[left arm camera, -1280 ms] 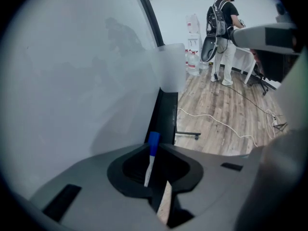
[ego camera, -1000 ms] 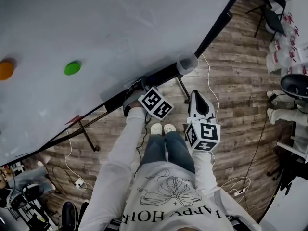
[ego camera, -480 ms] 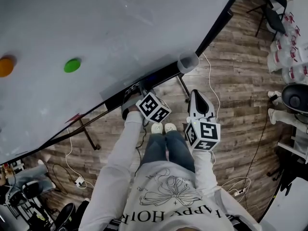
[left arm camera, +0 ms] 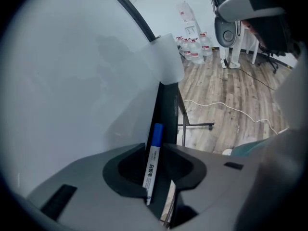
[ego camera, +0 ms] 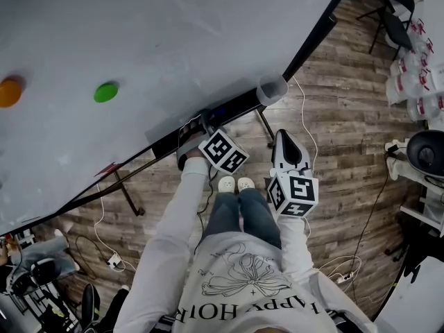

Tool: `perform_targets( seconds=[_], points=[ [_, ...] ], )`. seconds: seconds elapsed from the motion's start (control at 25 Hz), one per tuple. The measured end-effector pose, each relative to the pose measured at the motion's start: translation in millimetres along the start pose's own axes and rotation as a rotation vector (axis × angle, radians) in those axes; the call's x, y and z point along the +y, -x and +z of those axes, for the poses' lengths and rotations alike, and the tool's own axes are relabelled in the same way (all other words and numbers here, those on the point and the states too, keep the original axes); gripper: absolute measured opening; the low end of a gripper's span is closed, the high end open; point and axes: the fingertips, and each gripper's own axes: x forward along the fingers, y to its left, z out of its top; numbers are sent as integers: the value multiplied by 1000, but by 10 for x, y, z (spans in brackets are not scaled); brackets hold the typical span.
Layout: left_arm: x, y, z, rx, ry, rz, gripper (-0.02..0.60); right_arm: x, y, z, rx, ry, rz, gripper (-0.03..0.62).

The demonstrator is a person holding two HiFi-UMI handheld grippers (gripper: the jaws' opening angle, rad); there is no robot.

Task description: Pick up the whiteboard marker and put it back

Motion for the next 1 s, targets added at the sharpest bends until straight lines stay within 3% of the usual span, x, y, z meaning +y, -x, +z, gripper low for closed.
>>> perform_targets(
  seconds=[0.2, 0.72, 1.0],
  points=[
    [-15, -50, -4, 24, 18, -48, 87, -27, -2, 7, 0, -7, -3, 3],
    [-20, -90, -12, 40, -14, -54, 63, -65, -44, -10, 5, -22, -4, 3],
    [-100, -8, 64, -21, 57, -94, 57, -33, -59, -14, 5, -22, 8, 3]
  ],
)
